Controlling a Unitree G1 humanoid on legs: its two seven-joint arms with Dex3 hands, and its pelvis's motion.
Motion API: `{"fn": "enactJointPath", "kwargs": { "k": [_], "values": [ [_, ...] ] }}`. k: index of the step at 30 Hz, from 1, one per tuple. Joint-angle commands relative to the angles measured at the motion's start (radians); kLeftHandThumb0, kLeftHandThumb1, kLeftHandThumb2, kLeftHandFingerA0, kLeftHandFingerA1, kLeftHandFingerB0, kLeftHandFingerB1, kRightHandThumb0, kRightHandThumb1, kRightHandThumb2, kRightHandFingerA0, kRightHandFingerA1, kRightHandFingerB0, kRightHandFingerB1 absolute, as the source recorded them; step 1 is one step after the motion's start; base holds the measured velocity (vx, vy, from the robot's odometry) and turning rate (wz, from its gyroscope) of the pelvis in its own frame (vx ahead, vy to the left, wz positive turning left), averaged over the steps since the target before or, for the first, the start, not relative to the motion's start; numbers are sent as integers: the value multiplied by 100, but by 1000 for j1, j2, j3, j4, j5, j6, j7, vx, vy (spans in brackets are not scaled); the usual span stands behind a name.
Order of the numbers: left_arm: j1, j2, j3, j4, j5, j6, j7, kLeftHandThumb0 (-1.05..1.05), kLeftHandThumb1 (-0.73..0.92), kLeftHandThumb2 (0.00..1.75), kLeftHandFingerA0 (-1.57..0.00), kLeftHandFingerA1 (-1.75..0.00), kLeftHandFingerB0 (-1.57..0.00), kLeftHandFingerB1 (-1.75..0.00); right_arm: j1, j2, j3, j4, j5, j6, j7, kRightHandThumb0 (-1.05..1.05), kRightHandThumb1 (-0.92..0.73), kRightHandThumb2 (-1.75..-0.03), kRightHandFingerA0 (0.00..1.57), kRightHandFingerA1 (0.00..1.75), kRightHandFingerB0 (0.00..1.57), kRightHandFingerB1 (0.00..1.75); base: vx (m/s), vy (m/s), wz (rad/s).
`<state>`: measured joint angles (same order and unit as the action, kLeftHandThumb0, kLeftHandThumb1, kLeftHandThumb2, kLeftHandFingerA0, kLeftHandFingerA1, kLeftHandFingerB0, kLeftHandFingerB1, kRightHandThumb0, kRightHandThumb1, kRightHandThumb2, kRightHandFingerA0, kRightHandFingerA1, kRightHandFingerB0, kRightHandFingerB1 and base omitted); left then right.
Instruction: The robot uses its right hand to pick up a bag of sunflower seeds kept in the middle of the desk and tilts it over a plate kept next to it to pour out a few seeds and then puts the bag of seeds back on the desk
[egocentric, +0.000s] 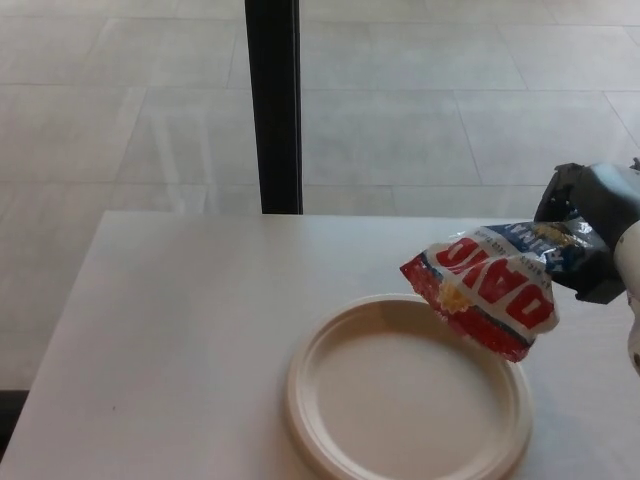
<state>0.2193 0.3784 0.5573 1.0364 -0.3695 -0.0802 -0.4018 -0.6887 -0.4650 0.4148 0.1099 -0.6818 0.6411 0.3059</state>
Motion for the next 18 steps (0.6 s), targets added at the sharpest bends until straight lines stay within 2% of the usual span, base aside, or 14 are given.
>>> {"fn": "enactJointPath", "kwargs": {
  "k": [1, 2, 3, 4, 5, 6, 7, 8, 9, 12, 13, 16, 18],
  "values": [
    [3, 19, -2, 2, 3, -12, 5, -94, 84, 131, -19, -76, -13, -63, -11, -12, 0, -21, -48, -39, -25, -44, -57, -99, 96, 175, 72, 143, 0, 0, 0],
    [3, 21, -3, 4, 5, -14, 3, -94, 84, 132, -18, -75, -13, -63, -10, -11, 7, -28, -59, -35, -22, -45, -56, -100, 98, 175, 74, 139, 0, 0, 0],
    [9, 21, -5, -8, 5, -6, -1, -96, 92, 95, -14, -81, -6, -61, -7, -14, 11, -28, -65, -46, -22, -43, -56, -99, 97, 175, 73, 143, 0, 0, 0],
    [12, 20, -4, -13, 3, -7, -3, -96, 92, 95, -14, -81, -5, -60, -5, -16, 15, -32, -73, -47, -18, -42, -57, -96, 95, 175, 72, 145, 0, 0, 0],
    [11, 21, -5, -10, 4, -9, -2, -94, 85, 132, -17, -74, -13, -61, -4, -24, 24, -29, -86, -59, -21, -43, -59, -98, 94, 175, 72, 133, 0, 0, 0],
    [4, 22, -3, 4, 5, -12, 1, -94, 84, 132, -18, -76, -13, -62, 5, -25, 17, -26, -82, -84, -46, -42, -54, -101, 95, 175, 71, 144, 0, 0, 0],
    [3, 25, -9, 2, 11, -14, -2, -97, 92, 97, -16, -83, -6, -61, 0, -36, 30, -23, -104, -82, -39, -44, -57, -100, 95, 175, 70, 139, 0, 0, 0],
    [4, 24, -11, -6, 13, -10, 7, -97, 92, 95, -15, -82, -7, -62, -4, -43, 42, -16, -125, -86, -44, -42, -57, -99, 95, 175, 71, 137, 0, 0, 0],
    [4, 22, -7, -11, 7, -1, 10, -93, 84, 132, -18, -75, -13, -62, -4, -46, 45, -8, -133, -100, -62, -41, -56, -99, 96, 175, 74, 136, 0, 0, 0],
    [-1, 21, -2, -8, -1, 6, 8, -95, 84, 132, -21, -77, -11, -62, -12, -49, 53, 7, -155, -117, -88, -40, -54, -101, 98, 175, 77, 140, 0, 0, 0],
    [-3, 20, -3, -10, 2, 6, 16, -94, 84, 132, -21, -77, -11, -62, -17, -56, 58, 11, -166, -131, -92, -40, -56, -101, 96, 175, 76, 134, 0, 0, 0],
    [0, 19, -3, -13, 0, 1, 6, -95, 84, 132, -19, -76, -12, -61, -19, -65, 65, 19, -186, -155, -104, -40, -54, -103, 96, 175, 77, 136, 0, 0, 0],
    [-2, 22, -5, -3, 5, -5, 7, -94, 85, 132, -20, -77, -12, -63, -21, -68, 71, 35, -206, -179, -135, -38, -59, -96, 95, 175, 77, 121, 0, 0, 0]
  ]
}}
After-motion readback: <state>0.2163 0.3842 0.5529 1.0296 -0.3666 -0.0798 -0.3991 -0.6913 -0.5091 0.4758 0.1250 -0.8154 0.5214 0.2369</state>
